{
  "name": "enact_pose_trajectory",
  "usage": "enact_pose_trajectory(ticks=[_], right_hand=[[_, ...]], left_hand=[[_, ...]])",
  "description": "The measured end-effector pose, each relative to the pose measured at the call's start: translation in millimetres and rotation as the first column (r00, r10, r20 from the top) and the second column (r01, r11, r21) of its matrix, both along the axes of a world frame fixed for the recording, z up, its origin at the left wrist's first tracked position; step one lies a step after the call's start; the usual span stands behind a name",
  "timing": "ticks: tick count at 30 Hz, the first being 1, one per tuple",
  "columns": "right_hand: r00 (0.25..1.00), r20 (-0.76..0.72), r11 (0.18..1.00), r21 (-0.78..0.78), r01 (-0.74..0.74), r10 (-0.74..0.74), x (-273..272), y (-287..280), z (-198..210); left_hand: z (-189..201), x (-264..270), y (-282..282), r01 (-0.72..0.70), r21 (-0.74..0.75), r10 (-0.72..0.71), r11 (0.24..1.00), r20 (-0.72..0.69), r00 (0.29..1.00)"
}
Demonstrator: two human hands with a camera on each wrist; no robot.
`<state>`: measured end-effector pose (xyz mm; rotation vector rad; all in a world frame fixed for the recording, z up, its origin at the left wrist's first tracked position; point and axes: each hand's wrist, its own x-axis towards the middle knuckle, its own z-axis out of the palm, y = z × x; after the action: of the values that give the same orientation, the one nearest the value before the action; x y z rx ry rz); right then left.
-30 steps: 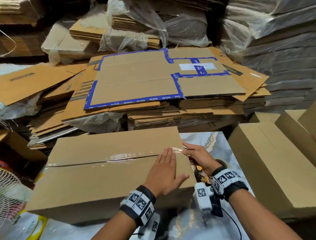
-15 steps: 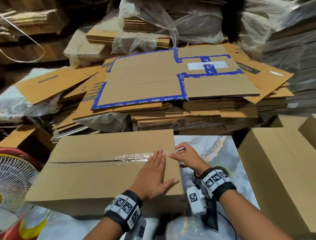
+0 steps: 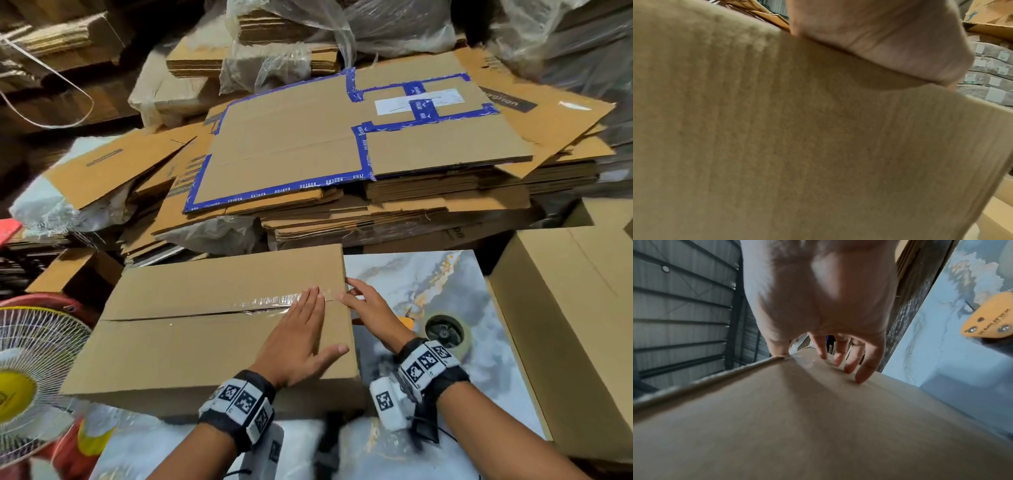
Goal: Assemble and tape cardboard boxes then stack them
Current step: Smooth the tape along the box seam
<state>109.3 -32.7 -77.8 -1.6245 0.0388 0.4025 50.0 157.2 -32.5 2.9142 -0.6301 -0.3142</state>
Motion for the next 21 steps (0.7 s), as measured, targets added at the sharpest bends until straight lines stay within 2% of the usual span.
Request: enact_pose_trajectory(ticks=[4, 7, 12, 13, 15, 16, 19, 21], right_hand=[[0.994, -0.051, 0.984, 0.146, 0.099, -0.092, -14.1, -7.0, 5.5], [0.985, -0.128, 0.951, 0.272, 0.150, -0.119, -32.0, -14.7, 4.7], [0.990, -0.097, 0.943, 0.308, 0.124, -0.099, -38.7, 4.1, 24.3], [0.994, -0.077, 0.936, 0.340, 0.094, -0.072, -38.1, 7.4, 24.8], [0.997, -0.067, 0.953, 0.297, 0.056, -0.037, -40.2, 10.5, 14.1], [0.997, -0.074, 0.955, 0.293, 0.046, -0.025, -44.1, 9.5, 3.7], [0.977, -0.215, 0.914, 0.392, 0.101, -0.016, -53.9, -2.1, -15.0], [0.980, -0.193, 0.906, 0.407, 0.114, -0.037, -50.0, -0.6, -8.2]], left_hand=[[6.0, 1.0, -14.9, -0.125, -0.039, 0.123, 0.991, -0.051, 0.991], [4.6, 1.8, -33.9, -0.153, 0.006, 0.153, 0.988, -0.001, 0.988], [1.0, 3.9, -41.7, -0.136, -0.036, 0.137, 0.990, 0.005, 0.991], [0.6, 4.2, -40.7, -0.146, -0.047, 0.146, 0.988, 0.006, 0.989], [-0.3, 5.4, -38.6, -0.145, -0.052, 0.145, 0.988, -0.006, 0.989], [-0.5, 5.4, -38.1, -0.140, -0.053, 0.139, 0.989, -0.015, 0.990], [0.6, 5.3, -38.8, -0.132, -0.050, 0.131, 0.990, -0.023, 0.991], [0.9, 6.7, -38.5, -0.129, -0.052, 0.129, 0.990, -0.020, 0.992]])
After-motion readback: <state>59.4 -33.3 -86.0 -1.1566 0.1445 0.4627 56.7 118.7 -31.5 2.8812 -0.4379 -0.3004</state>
